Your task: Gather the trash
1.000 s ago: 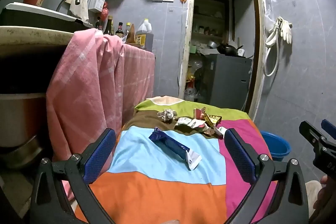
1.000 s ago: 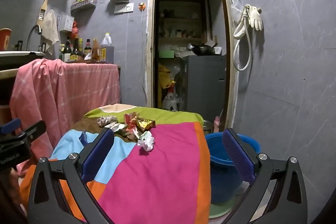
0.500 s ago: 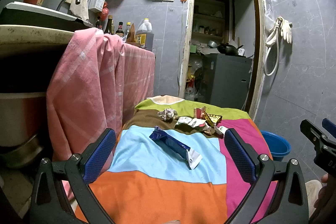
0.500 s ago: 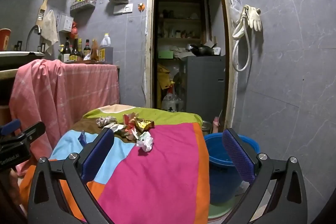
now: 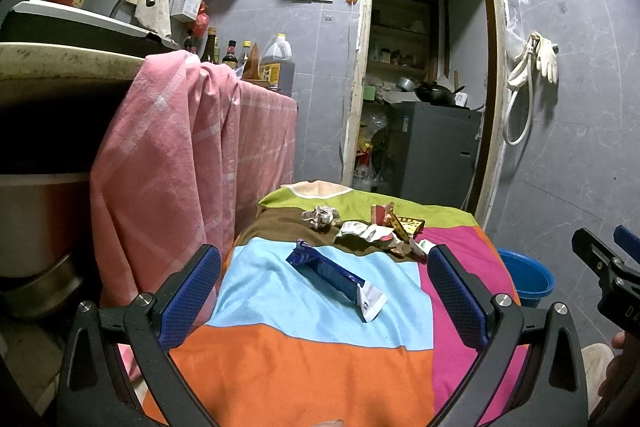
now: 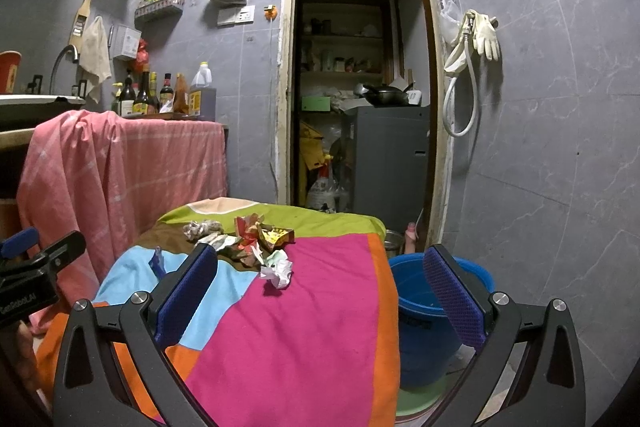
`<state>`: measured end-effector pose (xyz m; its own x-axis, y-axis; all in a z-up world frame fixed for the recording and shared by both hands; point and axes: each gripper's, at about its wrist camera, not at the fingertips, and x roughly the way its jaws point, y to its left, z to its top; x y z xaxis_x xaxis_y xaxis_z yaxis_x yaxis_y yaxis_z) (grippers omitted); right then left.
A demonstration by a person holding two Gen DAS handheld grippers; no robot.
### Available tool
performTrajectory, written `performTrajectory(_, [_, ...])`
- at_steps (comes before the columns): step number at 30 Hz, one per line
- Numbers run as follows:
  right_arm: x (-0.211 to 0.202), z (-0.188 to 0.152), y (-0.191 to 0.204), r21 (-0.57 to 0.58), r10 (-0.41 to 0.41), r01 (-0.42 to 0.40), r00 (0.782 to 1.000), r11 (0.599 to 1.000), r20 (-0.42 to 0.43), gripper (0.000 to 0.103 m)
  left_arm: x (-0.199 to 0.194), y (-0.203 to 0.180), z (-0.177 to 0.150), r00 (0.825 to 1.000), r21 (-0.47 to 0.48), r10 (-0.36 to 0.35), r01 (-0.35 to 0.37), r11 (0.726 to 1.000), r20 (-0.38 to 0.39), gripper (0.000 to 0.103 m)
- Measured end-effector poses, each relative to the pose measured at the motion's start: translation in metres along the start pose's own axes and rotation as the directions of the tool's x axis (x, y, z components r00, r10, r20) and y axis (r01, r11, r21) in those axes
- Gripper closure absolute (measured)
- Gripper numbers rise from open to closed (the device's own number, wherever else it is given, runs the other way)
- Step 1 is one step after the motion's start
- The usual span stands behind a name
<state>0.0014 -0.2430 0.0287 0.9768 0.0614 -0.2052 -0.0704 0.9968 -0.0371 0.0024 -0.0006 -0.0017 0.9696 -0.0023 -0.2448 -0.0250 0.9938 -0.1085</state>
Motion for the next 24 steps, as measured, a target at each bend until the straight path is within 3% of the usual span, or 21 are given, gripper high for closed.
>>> performTrajectory(24, [0.0001, -0.0001, 0.0014, -0.004, -0.003, 0.003, 1.0, 1.0, -0.001, 0.0, 0.0001, 0.0, 0.0004, 1.0, -0.002, 0.0, 0.0, 1.0, -0.001, 0.002])
